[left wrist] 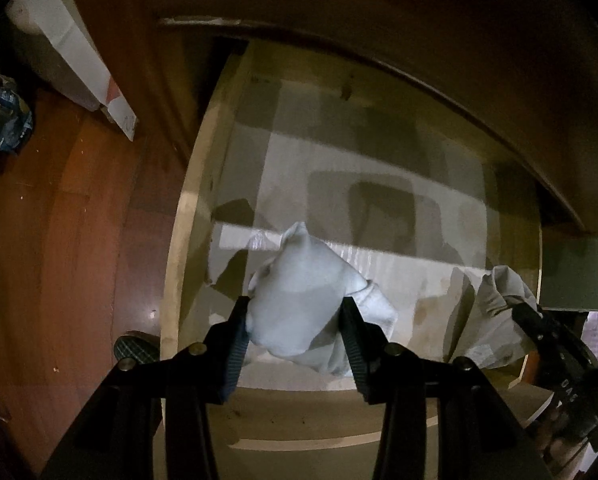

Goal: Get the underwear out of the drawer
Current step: 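Lift the white lace underwear out of the drawer with the right tool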

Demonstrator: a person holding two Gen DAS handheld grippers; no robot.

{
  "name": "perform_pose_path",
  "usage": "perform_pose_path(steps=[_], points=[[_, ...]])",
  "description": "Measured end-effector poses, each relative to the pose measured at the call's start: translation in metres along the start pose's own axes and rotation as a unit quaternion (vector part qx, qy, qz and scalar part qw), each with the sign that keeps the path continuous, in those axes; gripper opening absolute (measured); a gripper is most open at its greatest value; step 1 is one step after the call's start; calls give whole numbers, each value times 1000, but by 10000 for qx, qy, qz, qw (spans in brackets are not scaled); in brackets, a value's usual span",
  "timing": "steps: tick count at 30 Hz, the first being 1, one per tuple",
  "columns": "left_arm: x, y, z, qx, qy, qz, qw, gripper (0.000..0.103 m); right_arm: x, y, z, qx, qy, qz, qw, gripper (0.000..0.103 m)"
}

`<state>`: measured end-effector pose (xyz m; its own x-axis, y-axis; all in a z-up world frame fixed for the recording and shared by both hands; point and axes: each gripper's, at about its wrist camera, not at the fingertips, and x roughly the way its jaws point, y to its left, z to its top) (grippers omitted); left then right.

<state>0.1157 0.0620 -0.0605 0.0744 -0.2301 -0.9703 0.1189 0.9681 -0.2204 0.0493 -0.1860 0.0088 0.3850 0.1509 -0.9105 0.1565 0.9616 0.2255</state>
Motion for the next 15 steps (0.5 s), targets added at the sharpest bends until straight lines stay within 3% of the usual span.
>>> perform_pose_path(steps=[2, 6, 9, 11, 15], points=[[0, -1, -1, 15, -4, 12, 10000, 45, -7, 5, 0, -65, 83, -11, 9999, 18], [4, -2, 0, 15, 87, 50, 9999, 45, 27, 15, 0, -505, 550, -305, 9967, 21], [5, -1, 0, -11, 140, 8, 9999, 45, 34, 24, 6, -775, 749, -564, 9926, 34], [4, -1, 1, 4, 116, -10, 9999, 45, 44, 28, 7, -953, 1029, -562, 9885, 52], [0, -5, 1, 62, 46, -28, 10000, 45, 67, 37, -4, -1272, 1505, -833, 9768, 58]])
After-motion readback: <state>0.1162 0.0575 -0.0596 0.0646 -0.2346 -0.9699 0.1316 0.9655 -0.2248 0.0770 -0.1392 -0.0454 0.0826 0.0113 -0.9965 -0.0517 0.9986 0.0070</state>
